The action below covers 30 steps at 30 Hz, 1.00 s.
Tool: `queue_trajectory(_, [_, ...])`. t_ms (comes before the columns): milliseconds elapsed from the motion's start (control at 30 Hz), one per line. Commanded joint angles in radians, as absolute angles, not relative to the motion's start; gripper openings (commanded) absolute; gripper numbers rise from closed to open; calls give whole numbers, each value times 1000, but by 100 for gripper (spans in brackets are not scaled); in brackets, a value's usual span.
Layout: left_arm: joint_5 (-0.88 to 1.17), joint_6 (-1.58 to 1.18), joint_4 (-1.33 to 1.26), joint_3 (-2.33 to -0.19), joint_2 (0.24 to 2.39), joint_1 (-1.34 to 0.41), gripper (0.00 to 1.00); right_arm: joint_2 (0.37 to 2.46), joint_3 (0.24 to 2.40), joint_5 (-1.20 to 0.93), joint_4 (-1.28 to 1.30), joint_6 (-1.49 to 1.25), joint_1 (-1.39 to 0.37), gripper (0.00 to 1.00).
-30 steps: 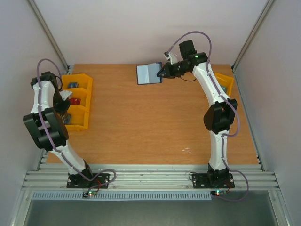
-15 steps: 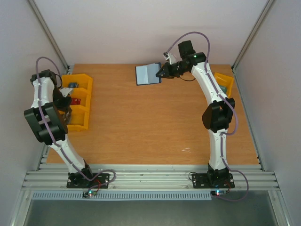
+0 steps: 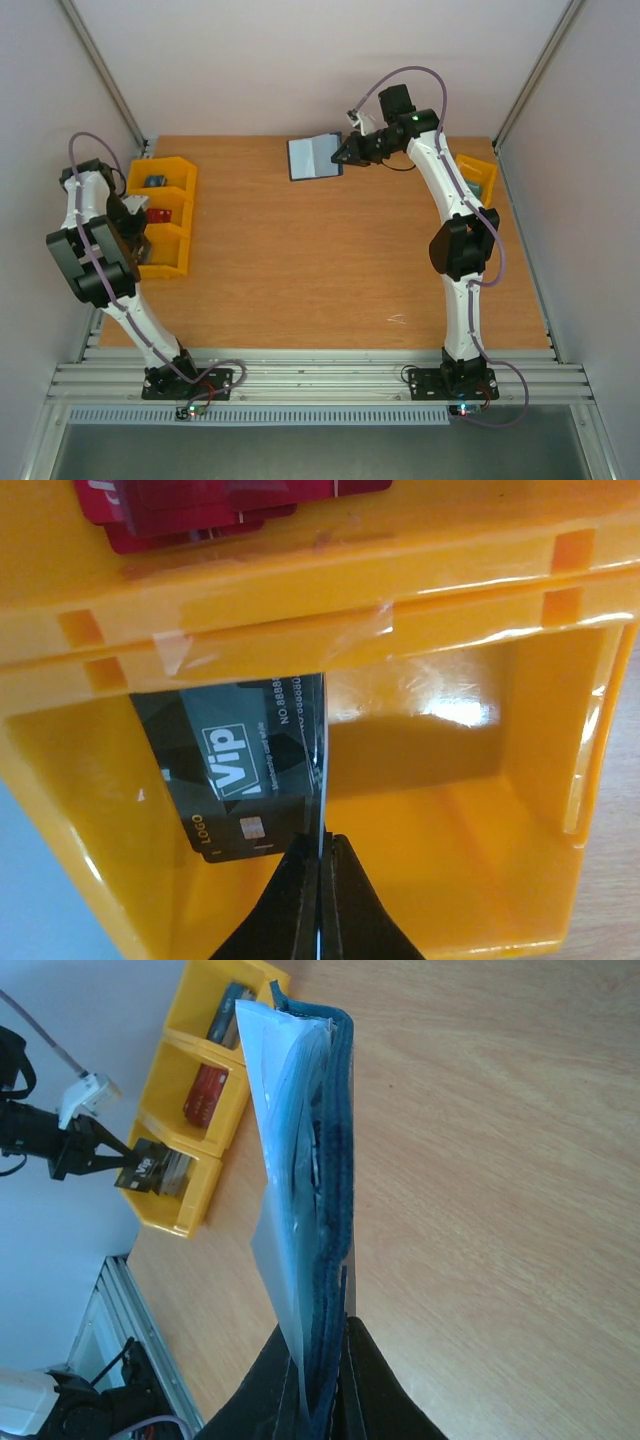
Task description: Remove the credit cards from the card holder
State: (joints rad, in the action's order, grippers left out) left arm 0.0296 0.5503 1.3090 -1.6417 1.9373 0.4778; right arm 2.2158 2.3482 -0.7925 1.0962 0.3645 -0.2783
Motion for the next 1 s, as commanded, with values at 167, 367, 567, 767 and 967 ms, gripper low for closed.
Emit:
queue_trajectory(167, [10,538,1322,-1697,2013,490,0,2238,2394,-839,1105,366,-266,1])
queue_trajectory(367, [-20,537,1307,-1704,2036,498,0,2240,2396,-858,1103,365,-260,1])
queue_trajectory(567, [-61,537,1292,-1715,2051,507,0,2249,2411,-880,1098,357,-253,1])
queue_trajectory(767, [-77,547,1293,-1726,2057,532,0,2255,2418,-890,1095,350,-253,1])
queue_trajectory(967, [-93,549,1281,-1733,2063,540,18,2252,2426,-903,1096,359,-252,2])
